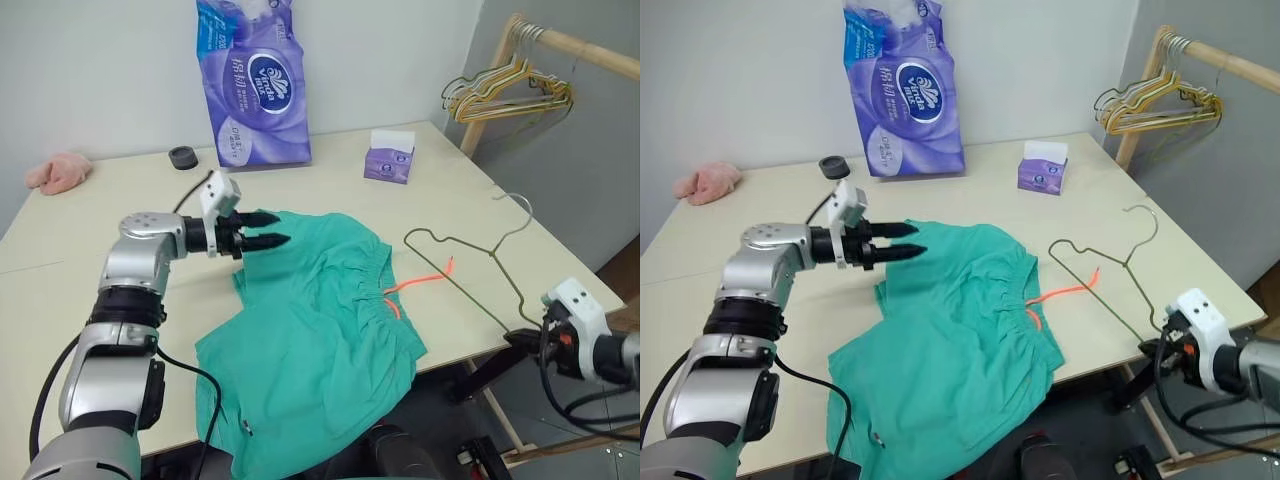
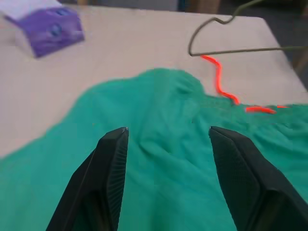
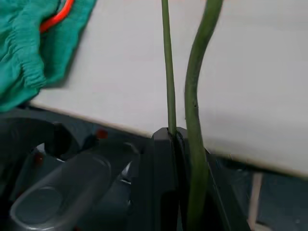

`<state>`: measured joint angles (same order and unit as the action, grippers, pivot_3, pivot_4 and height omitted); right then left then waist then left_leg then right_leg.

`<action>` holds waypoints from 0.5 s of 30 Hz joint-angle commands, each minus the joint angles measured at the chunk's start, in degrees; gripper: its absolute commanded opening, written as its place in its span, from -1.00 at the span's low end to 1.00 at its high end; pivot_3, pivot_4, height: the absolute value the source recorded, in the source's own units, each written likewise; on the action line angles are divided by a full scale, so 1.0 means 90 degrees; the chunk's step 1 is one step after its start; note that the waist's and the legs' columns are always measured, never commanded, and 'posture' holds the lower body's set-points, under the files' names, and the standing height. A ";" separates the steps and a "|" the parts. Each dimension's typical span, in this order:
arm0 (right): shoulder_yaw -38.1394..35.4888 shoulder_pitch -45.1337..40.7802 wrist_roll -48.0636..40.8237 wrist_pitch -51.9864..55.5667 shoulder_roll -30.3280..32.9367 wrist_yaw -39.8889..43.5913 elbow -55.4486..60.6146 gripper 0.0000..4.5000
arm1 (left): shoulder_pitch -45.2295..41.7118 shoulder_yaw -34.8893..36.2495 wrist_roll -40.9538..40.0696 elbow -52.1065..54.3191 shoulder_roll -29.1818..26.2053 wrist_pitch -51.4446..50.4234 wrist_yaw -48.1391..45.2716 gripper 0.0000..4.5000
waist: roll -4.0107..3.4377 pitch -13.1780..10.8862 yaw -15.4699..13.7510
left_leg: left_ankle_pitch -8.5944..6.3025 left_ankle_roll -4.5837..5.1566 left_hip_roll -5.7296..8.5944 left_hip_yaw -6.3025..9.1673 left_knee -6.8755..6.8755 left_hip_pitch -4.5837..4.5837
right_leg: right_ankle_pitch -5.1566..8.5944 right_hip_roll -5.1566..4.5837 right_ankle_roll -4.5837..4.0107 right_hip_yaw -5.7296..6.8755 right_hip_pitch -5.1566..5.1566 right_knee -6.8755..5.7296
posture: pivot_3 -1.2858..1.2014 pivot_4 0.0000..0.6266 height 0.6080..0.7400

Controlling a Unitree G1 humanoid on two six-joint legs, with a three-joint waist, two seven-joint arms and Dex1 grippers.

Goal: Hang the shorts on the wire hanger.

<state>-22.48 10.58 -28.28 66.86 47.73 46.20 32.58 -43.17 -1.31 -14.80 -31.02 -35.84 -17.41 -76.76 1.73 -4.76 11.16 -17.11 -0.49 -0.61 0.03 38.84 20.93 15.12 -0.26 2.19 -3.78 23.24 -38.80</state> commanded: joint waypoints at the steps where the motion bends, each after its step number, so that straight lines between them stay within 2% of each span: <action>1: -0.0011 -0.0005 -0.0215 0.0112 -0.0345 -0.0358 0.0347 -1.00 | -0.0049 -0.0103 -0.0136 0.0533 0.0027 -0.0178 -0.0144 0.25 | -0.0001 0.0000 0.0015 | 0.0000 0.0000 0.0001 -0.0003 0.0000 -0.0001 | 0.0000 0.0000 0.0000 -0.0003 0.0001 0.0000 | -0.16 -0.83 1.00; 6: 0.0513 -0.0236 -0.0253 0.0150 -0.0582 -0.0626 0.0033 -1.00 | -0.0102 -0.0239 -0.0070 0.0567 0.0153 -0.0137 -0.0161 0.25 | -0.0002 0.0002 0.0019 | 0.0000 0.0000 0.0004 -0.0009 0.0000 -0.0004 | 0.0000 0.0001 0.0000 -0.0010 0.0000 0.0000 | -0.17 -0.84 1.00; 15: 0.1008 -0.0228 -0.0501 0.0159 -0.0436 -0.0463 -0.0178 -1.00 | -0.0032 -0.0315 -0.0058 0.0689 0.0195 -0.0076 -0.0128 0.25 | -0.0002 0.0002 0.0013 | -0.0001 0.0000 0.0006 -0.0009 0.0000 -0.0002 | 0.0000 0.0000 0.0000 -0.0010 0.0000 0.0003 | -0.16 -0.85 1.00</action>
<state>-13.17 8.54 -31.18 68.32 42.98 41.27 29.58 -42.87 -4.37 -15.08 -27.11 -33.80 -18.59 -78.10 1.72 -4.74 11.28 -17.11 -0.49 -0.56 -0.05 38.84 20.91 15.13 -0.25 2.20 -3.87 23.25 -38.77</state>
